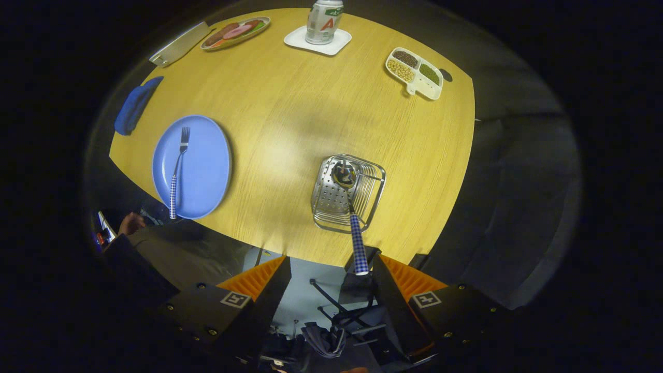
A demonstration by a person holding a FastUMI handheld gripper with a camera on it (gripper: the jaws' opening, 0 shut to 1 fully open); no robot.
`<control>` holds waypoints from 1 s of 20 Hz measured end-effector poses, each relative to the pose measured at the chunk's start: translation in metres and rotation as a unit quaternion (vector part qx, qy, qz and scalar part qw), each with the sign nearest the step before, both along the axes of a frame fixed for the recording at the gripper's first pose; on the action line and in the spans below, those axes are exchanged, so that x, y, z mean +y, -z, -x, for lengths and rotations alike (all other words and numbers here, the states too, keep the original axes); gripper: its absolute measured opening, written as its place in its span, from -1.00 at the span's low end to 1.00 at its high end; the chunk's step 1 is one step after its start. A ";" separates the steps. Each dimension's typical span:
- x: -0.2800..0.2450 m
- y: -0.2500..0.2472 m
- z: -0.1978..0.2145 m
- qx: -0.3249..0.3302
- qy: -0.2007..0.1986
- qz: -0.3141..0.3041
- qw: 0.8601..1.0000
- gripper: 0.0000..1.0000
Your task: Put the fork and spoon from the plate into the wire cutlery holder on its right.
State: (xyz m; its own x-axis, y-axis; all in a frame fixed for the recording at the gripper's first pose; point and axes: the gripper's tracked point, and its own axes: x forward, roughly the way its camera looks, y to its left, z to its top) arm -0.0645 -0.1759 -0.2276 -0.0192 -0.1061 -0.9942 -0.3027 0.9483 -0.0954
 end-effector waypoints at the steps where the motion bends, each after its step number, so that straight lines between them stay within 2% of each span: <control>1: 0.008 -0.001 0.005 -0.006 -0.002 -0.005 1.000 0.94; 8: 0.040 0.020 0.044 0.007 -0.013 -0.021 1.000 0.94; 13: 0.076 0.034 0.051 0.011 -0.014 -0.039 0.999 0.95; 20: 0.145 0.047 0.057 0.018 -0.053 -0.071 0.996 0.94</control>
State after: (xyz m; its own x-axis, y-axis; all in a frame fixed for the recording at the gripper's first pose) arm -0.1213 -0.0311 -0.2747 -0.0505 0.0329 -0.9982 -0.4023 0.9141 0.0505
